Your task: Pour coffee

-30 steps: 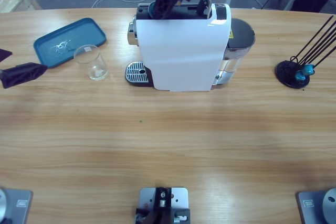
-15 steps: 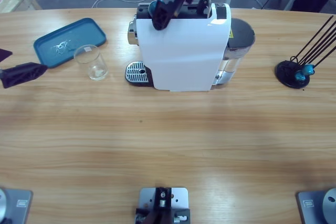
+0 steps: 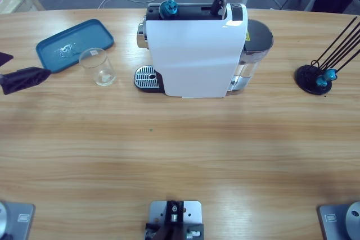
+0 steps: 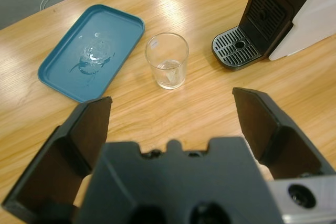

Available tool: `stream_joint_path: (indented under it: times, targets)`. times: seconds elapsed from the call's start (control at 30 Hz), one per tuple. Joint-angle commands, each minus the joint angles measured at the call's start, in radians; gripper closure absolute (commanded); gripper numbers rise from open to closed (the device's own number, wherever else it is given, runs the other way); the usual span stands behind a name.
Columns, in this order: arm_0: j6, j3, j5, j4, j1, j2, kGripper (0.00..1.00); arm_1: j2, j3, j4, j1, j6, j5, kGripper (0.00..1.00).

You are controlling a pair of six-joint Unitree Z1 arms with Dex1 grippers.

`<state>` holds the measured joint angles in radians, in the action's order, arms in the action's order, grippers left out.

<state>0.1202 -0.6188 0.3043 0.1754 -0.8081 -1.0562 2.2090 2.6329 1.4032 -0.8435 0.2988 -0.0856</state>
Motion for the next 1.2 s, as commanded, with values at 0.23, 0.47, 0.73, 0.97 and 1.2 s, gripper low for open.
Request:
stream_joint_path:
  times: [0.23,0.47,0.73,0.97,1.2]
  targets:
    - [-0.006,0.033,-0.007,-0.011,-0.005,-0.03,0.013,0.14,0.15,0.072,-0.011,-0.01,0.106,1.0]
    - [-0.006,0.033,-0.007,-0.011,-0.005,-0.03,0.013,0.126,0.201,0.105,-0.011,-0.022,0.033,1.0]
    - [-0.007,0.033,-0.007,-0.011,-0.005,-0.031,0.013,0.119,0.256,0.111,-0.037,-0.03,0.085,1.0]
    - [-0.006,0.033,-0.007,-0.011,-0.005,-0.033,0.013,0.128,0.309,0.109,-0.037,-0.03,0.175,1.0]
    - [-0.007,0.033,-0.007,-0.012,-0.005,-0.034,0.013,0.148,0.377,0.101,-0.037,0.003,0.177,1.0]
